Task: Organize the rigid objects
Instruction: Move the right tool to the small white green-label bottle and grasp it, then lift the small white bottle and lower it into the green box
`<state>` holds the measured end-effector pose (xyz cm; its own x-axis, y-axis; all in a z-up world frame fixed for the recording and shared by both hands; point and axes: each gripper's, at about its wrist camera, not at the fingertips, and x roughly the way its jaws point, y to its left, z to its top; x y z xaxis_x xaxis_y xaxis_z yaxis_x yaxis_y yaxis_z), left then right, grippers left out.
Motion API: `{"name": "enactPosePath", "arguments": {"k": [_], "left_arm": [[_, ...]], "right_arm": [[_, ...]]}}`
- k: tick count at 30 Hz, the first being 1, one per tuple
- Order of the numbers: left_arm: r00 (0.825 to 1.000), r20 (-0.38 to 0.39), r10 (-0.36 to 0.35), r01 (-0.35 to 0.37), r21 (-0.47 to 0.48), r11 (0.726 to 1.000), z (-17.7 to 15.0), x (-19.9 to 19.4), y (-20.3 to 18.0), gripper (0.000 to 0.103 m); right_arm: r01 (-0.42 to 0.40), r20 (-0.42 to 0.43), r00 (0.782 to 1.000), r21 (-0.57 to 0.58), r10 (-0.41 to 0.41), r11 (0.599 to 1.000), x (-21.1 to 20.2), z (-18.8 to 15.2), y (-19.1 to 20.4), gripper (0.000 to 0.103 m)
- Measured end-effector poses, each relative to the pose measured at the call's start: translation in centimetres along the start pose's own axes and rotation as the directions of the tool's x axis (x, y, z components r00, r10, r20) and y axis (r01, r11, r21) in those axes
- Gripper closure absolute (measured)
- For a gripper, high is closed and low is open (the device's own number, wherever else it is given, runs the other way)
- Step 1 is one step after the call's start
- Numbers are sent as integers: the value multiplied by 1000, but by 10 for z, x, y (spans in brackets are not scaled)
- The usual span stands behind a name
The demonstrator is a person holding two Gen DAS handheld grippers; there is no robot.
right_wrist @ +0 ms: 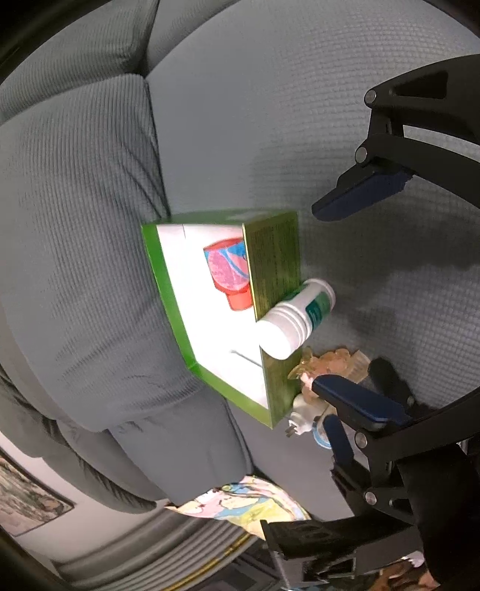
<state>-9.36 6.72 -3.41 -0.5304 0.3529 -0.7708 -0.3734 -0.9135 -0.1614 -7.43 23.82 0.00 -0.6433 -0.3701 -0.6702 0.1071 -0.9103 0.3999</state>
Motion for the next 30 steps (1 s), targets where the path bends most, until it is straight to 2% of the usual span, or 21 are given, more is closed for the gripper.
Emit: {"name": "enactPosePath", "arguments": {"k": [7,13,19,23,25,27,29,30], "left_arm": [[998,14,-60,60,-7,998,10,16,-2,1],[997,39,-70,70,8,998,17,26,-7,1],[996,29,-87,87,15,996,21,38,-9,3],[994,29,-102,101,11,995,20,42,-9,13],[995,26,-100,100,6,995,20,45,-7,21],[994,15,-104,104,3,995,20,49,-6,36],[994,12,-108,108,12,994,19,50,-6,41],[994,13,-108,108,18,994,19,50,-7,50]], "right_arm": [[-7,-44,999,-63,4,998,26,11,12,17],[-15,-76,997,-99,7,995,46,15,14,17],[-26,-92,996,-105,16,994,61,19,13,17],[-36,-112,993,-122,22,992,69,22,13,30],[-38,-119,993,-121,24,992,73,22,12,35],[-51,-133,991,-116,35,992,77,22,11,41],[-68,-143,988,-115,51,991,79,21,10,52],[-82,-144,987,-111,66,990,79,20,11,53]]}}
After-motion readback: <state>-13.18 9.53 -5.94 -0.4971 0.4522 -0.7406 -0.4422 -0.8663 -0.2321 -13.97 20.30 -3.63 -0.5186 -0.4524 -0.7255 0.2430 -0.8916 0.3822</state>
